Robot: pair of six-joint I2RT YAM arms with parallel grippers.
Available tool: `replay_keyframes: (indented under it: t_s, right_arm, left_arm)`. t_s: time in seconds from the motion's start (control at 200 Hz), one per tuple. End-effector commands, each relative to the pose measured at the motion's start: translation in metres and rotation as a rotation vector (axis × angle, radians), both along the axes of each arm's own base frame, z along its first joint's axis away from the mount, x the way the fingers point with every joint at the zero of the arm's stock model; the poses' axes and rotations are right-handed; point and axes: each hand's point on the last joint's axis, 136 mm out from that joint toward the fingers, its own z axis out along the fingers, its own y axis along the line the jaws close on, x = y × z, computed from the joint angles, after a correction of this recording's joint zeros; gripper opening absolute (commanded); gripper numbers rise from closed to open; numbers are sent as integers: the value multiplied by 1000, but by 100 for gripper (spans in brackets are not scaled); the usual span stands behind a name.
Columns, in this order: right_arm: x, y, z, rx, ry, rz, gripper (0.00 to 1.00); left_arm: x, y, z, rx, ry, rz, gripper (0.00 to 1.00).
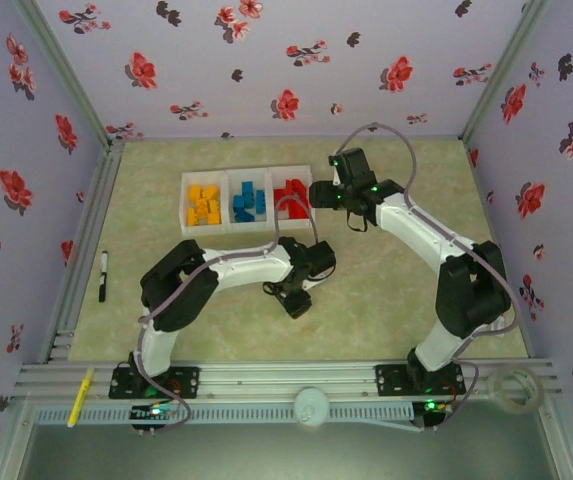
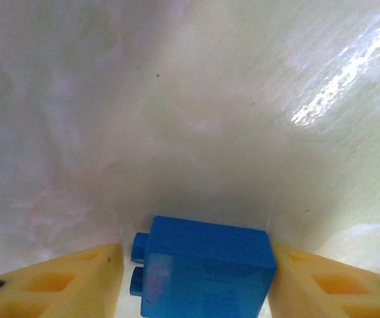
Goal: Sort the legos into containers by color
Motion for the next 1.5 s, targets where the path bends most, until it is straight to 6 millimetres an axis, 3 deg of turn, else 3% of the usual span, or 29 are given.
replay_keyframes:
  t_s: [0.0, 0.175, 0.34, 0.47, 0.765, 0.89, 1.045, 1.275, 1.365, 1.45, 1.495]
  right_arm:
    - [-1, -8, 13, 12, -31, -25, 70]
    - [-2, -8, 13, 12, -32, -24, 70]
    - [-2, -10, 15, 13, -38, -29, 70]
    - [-2, -16, 13, 11, -37, -44, 70]
    - [-7, -30, 12, 6, -35, -81, 69]
    - [-12, -34, 16, 18, -38, -83, 69]
    - [-19, -35, 20, 26, -39, -76, 69]
    - [-25, -40, 22, 20, -40, -80, 69]
    - [-27, -41, 23, 16, -40, -80, 69]
    - [-27, -42, 24, 13, -42, -82, 70]
    - [-28, -42, 23, 11, -40, -81, 70]
  left_arm:
    - [1, 1, -4, 34, 2, -27, 53]
    - [1, 1, -3, 34, -2, -21, 35]
    - [9, 3, 4, 34, -34, -4, 30]
    - [30, 9, 22, 8, -79, 37, 29]
    - [121, 35, 82, -92, -225, 217, 28]
    - [169, 58, 103, -131, -281, 354, 28]
    - [220, 94, 118, -146, -322, 514, 28]
    - [268, 111, 119, -180, -333, 609, 28]
    - [275, 109, 115, -197, -318, 612, 32]
    - [279, 108, 112, -201, -316, 624, 55]
    - [280, 107, 112, -207, -315, 624, 61]
